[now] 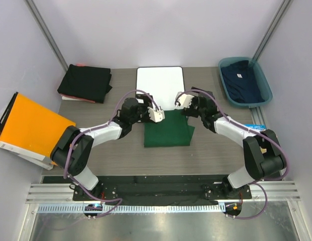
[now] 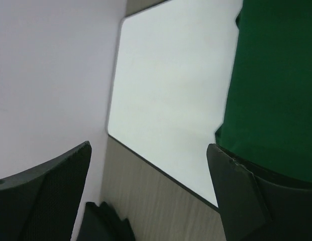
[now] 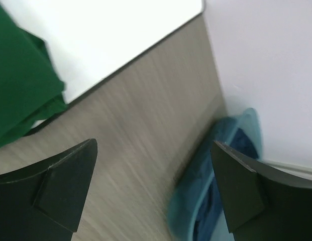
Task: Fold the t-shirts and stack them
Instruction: Fold the long partially folded tshirt into a neat square, then put the neatly folded tshirt into the corner of the board with the left arm
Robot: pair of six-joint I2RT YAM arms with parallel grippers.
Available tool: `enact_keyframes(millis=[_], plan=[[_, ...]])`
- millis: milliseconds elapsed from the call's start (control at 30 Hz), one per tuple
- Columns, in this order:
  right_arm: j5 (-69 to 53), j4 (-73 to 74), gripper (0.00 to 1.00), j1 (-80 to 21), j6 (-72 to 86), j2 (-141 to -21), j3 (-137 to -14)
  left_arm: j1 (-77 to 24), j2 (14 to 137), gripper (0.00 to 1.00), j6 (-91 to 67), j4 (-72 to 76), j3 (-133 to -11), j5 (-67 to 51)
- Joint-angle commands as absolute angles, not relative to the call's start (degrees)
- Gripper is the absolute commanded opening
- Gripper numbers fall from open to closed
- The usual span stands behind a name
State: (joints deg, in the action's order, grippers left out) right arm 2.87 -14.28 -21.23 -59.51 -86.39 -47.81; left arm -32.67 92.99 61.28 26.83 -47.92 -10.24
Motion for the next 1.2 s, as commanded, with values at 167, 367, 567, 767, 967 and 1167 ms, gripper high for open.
enact_keyframes(millis=[167, 367, 567, 767, 967, 1167], plan=[[-20.19, 27.56, 1.00, -16.72, -36.49, -90.43, -67.49, -29.46, 93.07, 0.95, 30.79, -24.05, -72.85, -27.56], [-34.17, 33.21, 1.00, -10.73, -20.31, -97.19, -69.77, -23.83, 91.33, 1.00, 9.25, -29.71, -68.04, -35.84], [-39.81, 34.28, 1.00, -7.03, -15.21, -102.74, -73.82, -20.92, 88.16, 1.00, -7.61, -18.91, -56.18, -38.58], [-39.99, 34.37, 0.99, -6.68, -15.21, -105.11, -78.04, -20.74, 85.96, 1.00, -18.01, -1.95, -44.22, -37.18], [-40.95, 35.77, 0.98, -6.68, -15.99, -106.26, -79.98, -20.66, 87.62, 1.00, -21.18, 8.33, -39.55, -32.27], [-43.07, 37.44, 0.96, -6.85, -16.96, -107.84, -79.63, -20.57, 92.36, 1.00, -24.60, 16.24, -39.90, -29.35]])
